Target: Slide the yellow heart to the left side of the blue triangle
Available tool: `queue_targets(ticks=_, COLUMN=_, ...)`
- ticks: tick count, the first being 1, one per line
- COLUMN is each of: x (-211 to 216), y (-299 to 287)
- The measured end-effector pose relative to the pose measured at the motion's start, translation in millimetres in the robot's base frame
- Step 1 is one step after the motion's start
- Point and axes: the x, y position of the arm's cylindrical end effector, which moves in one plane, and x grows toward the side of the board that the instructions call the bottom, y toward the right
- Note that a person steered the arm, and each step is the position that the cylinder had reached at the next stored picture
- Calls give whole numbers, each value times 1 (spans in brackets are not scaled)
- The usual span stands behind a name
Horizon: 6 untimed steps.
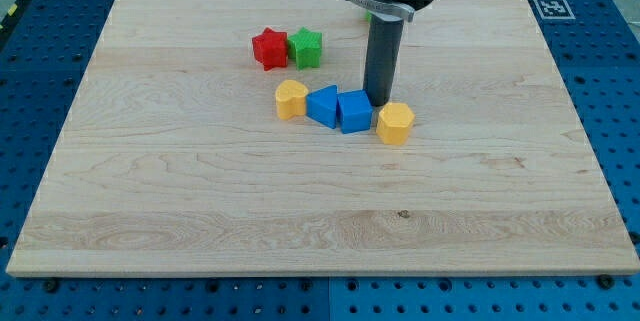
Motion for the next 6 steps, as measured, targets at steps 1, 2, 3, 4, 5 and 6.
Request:
queue_targets(ticks=1, x=-17, y=-9)
queue_targets(ticks=2, x=-24, y=-43)
queue_targets(ticks=3, x=-25, y=-76)
queue_targets(ticks=4, x=-21, y=-87)
queue_targets(ticks=5, x=-13, y=-87)
queue_targets(ticks=6, x=-4, y=-87)
